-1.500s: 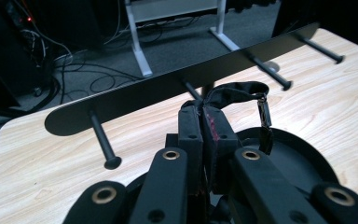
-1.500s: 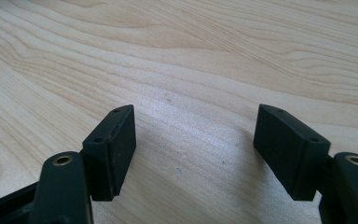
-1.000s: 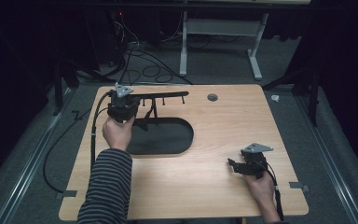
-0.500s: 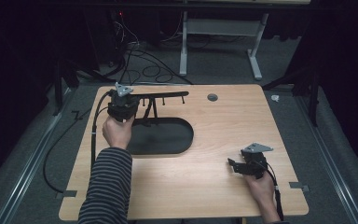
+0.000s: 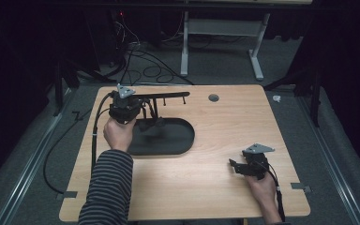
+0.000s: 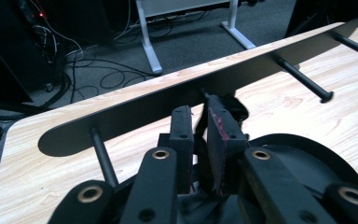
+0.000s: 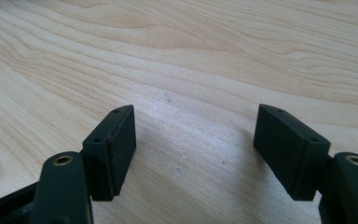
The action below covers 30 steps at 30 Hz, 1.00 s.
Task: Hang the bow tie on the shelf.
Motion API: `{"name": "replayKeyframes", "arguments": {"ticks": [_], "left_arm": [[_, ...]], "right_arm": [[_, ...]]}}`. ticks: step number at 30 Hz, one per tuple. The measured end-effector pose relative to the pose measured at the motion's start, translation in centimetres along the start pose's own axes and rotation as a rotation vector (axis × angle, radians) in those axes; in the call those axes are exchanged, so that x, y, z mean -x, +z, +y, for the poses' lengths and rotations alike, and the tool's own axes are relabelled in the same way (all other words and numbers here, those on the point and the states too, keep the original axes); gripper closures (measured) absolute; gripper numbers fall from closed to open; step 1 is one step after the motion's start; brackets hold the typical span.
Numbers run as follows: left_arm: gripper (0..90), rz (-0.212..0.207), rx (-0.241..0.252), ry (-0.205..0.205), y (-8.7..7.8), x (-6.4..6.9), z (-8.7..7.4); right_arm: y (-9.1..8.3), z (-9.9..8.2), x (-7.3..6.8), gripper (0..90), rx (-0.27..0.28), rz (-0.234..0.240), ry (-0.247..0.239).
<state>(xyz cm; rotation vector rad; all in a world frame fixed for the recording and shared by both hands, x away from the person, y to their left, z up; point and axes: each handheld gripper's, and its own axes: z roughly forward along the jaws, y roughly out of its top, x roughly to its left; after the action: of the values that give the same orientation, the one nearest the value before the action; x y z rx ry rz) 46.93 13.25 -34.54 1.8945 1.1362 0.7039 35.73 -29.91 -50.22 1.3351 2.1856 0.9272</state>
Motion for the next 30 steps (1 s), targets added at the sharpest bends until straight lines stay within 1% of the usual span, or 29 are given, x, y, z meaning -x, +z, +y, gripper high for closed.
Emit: {"name": "replayKeyframes", "arguments": {"ticks": [3, 9, 12, 17, 20, 25, 26, 27, 28, 30], "left_arm": [[77.9, -0.002, 0.001, 0.002, -0.2, 0.0, -0.2], [75.2, -0.021, 0.014, -0.02, -1.0, -0.1, -0.5], [73.6, -0.031, 0.012, -0.015, -1.4, -0.1, -0.7], [72.2, -0.032, 0.006, -0.008, -1.9, -0.2, -0.8], [71.1, -0.041, 0.012, -0.011, -2.4, -0.2, -0.8], [69.7, -0.047, 0.014, -0.006, -2.8, -0.1, -0.9], [69.2, -0.058, 0.018, -0.012, -3.0, 0.0, -0.9], [68.6, -0.058, 0.018, -0.012, -3.0, 0.0, -0.9], [68.0, -0.065, 0.024, -0.022, -3.2, 0.0, -1.1], [67.5, -0.066, 0.024, -0.021, -3.3, 0.0, -1.2]], "right_arm": [[0.0, 0.0, 0.0, 31.3, 0.0, 0.001, 0.0], [0.0, 0.0, 0.0, 31.3, 0.0, 0.0, 0.001], [0.0, 0.0, 0.0, 31.3, -0.001, -0.001, 0.0], [0.0, 0.0, 0.0, 31.3, 0.0, -0.001, -0.001], [0.0, 0.0, 0.0, 31.3, 0.0, -0.001, -0.001], [0.0, 0.0, 0.0, 31.3, 0.0, -0.001, -0.001], [0.0, 0.0, 0.0, 31.3, -0.001, -0.001, 0.001], [0.0, 0.0, 0.0, 31.3, -0.001, -0.001, 0.001], [0.0, 0.0, 0.0, 31.3, 0.0, -0.001, 0.001], [0.0, 0.0, 0.0, 31.3, -0.001, 0.0, 0.001]]}}
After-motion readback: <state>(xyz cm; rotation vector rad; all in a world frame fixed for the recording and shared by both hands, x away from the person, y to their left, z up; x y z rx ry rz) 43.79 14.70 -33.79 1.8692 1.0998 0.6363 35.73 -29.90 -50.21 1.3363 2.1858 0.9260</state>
